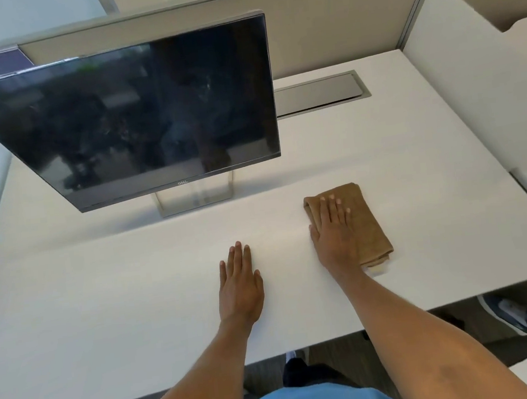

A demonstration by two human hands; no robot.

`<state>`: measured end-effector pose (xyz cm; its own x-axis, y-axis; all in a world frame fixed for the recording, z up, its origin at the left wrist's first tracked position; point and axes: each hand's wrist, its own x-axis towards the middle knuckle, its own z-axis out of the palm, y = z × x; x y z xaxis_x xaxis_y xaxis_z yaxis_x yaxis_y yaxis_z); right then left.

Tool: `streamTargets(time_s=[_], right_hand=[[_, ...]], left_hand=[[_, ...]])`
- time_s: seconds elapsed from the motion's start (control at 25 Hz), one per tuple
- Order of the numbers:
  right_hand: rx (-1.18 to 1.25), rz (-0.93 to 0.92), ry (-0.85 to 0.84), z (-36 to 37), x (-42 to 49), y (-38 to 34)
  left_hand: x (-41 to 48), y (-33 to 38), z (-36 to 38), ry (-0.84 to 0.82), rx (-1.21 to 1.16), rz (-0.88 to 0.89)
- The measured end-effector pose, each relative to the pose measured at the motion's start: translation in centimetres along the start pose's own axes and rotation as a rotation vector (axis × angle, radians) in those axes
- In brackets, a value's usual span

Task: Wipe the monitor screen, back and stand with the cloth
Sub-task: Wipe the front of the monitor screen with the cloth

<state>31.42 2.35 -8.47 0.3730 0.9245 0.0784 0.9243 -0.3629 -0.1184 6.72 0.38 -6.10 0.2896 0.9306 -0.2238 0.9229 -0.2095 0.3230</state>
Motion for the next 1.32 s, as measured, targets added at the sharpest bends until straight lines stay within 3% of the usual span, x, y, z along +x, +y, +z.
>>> streamTargets(time_s=[0.2, 0.4, 0.64, 0.76, 0.92, 1.0, 1.2, 1.32], right_hand=[[-0.093, 0.109, -0.145, 0.8, 1.3, -1.4], [-0.047, 0.131, -0.149, 1.2, 1.0, -2.6], [0.362, 0.101, -0.042, -2.5, -0.8, -7.5], [0.556, 0.115, 0.013, -6.4, -2.5, -12.4], [0.929, 0.110, -0.157, -11.0, -4.5, -18.6], [0.932, 0.040, -0.205, -11.4, -5.0, -20.8], [1.103, -0.072, -0.220, -13.4, -5.3, -24.8], [1.265, -0.067, -0.315, -14.6, -5.3, -26.9]], left_hand=[[0.1, 0.2, 0.0, 0.001, 0.005, -0.015], [-0.3, 0.7, 0.5, 0.039, -0.025, -0.057], [0.8, -0.7, -1.2, 0.072, -0.084, -0.035], [2.0, -1.2, -3.8, 0.136, -0.389, -0.131], [3.1, -0.1, -9.4, 0.145, -0.980, -0.220], [3.0, -0.5, -12.1, 0.179, -1.152, -0.285], [2.1, -4.0, -16.4, 0.237, -1.154, -0.327], [1.9, -5.4, -18.4, 0.274, -1.075, -0.366]])
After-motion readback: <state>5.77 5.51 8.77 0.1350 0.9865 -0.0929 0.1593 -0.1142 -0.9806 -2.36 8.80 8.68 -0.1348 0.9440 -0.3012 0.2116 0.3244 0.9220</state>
